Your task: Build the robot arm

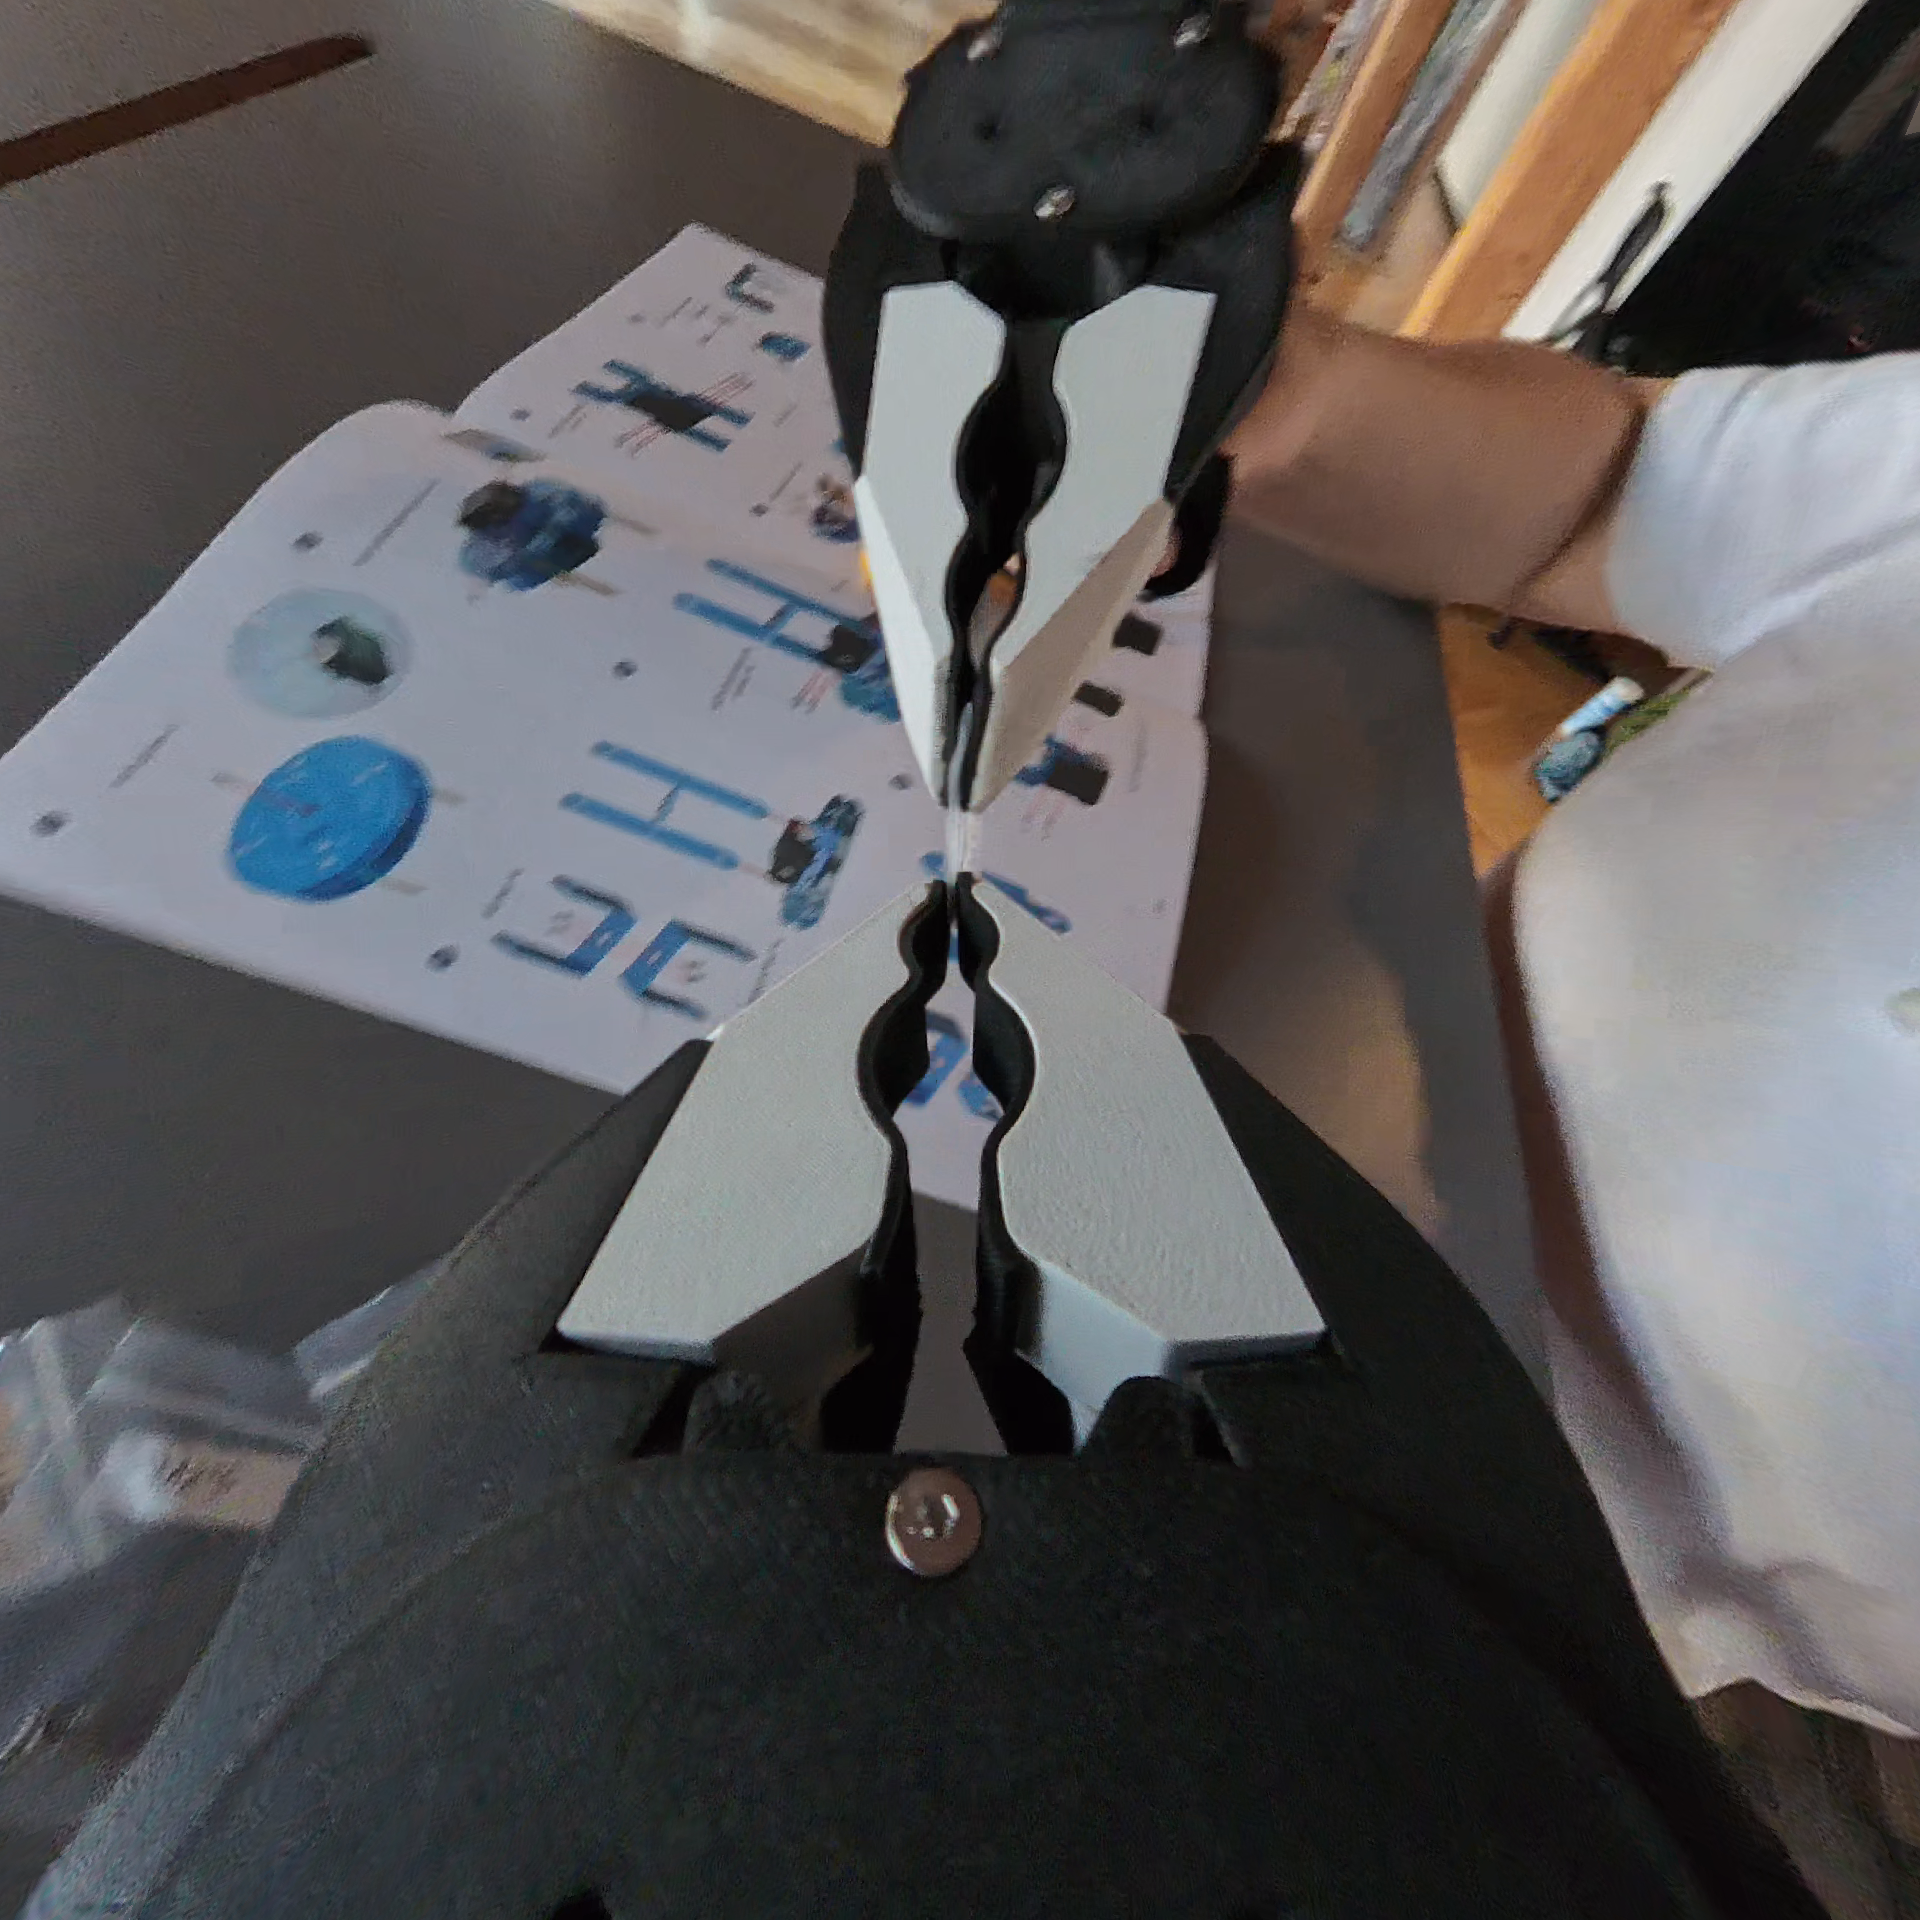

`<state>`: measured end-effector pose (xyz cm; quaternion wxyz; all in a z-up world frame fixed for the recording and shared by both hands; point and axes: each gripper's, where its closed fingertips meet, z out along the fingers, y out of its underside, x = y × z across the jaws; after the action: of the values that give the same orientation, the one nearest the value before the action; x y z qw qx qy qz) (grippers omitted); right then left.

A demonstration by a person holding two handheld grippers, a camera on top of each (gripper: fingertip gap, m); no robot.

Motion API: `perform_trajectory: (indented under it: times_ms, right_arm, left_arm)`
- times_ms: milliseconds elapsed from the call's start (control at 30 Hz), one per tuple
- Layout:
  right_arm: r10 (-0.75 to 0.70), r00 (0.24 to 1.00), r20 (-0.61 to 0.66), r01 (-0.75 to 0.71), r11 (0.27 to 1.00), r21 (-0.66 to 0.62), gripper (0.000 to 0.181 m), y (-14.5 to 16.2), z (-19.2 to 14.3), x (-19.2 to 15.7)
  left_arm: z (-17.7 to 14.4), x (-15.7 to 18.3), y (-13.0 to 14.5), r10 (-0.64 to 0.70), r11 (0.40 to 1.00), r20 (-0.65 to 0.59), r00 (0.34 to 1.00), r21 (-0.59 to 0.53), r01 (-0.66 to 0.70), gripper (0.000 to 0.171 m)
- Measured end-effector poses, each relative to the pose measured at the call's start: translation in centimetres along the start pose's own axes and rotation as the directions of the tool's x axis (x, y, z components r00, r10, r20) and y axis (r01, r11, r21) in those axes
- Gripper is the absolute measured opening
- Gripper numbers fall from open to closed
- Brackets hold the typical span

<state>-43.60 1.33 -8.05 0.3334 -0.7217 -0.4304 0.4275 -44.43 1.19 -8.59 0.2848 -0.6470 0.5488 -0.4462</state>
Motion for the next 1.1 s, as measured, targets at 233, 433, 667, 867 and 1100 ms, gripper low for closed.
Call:
perform_trajectory:
  times_ms: [233,433,667,867,1100]
  right_arm:
    - [-0.072,0.994,-0.081,0.060,0.988,-0.140,0.029,-2.2,4.0,4.3]
    - [-0.112,0.987,-0.117,0.100,0.989,-0.106,0.039,-3.7,4.5,4.9]
    - [-0.124,0.966,-0.228,0.102,0.989,-0.105,0.040,-3.0,-1.7,7.0]
    - [-0.080,0.935,-0.345,0.060,0.996,-0.067,0.041,-0.6,-8.7,7.9]
    - [-0.101,0.834,-0.542,0.048,0.993,-0.112,0.041,5.3,-15.3,10.2]
  left_arm:
    - [-3.5,-5.4,-1.3,-0.203,0.978,0.052,0.978,0.051,0.201,0.000]
    - [-6.1,-7.0,-1.5,-0.206,0.976,0.176,0.963,-0.035,0.216,0.000]
    - [-6.2,-12.2,1.2,-0.325,0.905,0.235,0.916,-0.205,0.373,0.000]
    - [-4.4,-12.7,0.9,-0.441,0.873,0.057,0.896,-0.203,0.443,0.000]
    - [-4.1,-16.9,4.5,-0.398,0.832,0.193,0.897,-0.337,0.442,0.000]
